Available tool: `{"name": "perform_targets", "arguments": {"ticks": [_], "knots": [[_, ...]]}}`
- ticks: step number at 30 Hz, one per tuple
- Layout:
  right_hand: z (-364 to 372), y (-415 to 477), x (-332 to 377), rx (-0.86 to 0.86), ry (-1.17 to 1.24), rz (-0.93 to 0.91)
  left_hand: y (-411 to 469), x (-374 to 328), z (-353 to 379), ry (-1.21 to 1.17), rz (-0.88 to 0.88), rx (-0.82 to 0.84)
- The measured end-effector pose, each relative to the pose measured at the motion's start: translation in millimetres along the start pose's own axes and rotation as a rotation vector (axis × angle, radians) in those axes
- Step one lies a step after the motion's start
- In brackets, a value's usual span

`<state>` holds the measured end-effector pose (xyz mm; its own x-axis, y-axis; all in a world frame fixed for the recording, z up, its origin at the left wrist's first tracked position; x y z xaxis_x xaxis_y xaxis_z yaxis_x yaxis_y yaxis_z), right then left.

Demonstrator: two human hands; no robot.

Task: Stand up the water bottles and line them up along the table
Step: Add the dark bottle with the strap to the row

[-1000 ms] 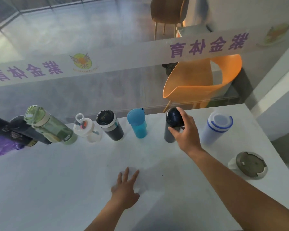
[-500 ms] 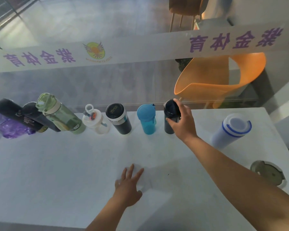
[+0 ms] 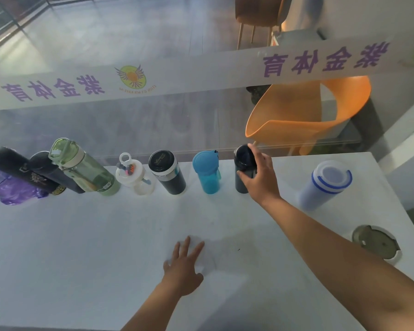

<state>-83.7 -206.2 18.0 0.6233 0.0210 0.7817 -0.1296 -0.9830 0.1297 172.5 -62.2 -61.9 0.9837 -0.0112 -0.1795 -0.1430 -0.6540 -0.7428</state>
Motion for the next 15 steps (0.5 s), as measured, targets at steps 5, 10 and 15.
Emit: {"name": "perform_targets", "arguments": {"ticks": [5,10,15], "knots": [[-3.0,-4.2,1.6,0.023,0.018,0.02,-0.5,0.9,-2.8,-0.01,0.009,-0.002],[-20.4,-35.3,15.0,-0.037,0.071,0.089,-8.1,-2.2,-6.2,-0.075,-0.003,0.025],[-31.7,-97.1,23.9,-0.086,0.066,0.158,-16.5,-6.4,-14.6,-0.107,0.067,-0.002]]}}
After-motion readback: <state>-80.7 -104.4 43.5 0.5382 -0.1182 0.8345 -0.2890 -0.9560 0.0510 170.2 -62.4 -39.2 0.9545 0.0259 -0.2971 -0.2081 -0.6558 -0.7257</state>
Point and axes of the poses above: each hand's wrist, its own y-axis towards the middle knuckle, its own z-axis out of the palm, x = y × z, the point moved 2 cm from there along y, towards the middle knuckle, and after that the axes turned 7 degrees about x, right-handed, at the moved point
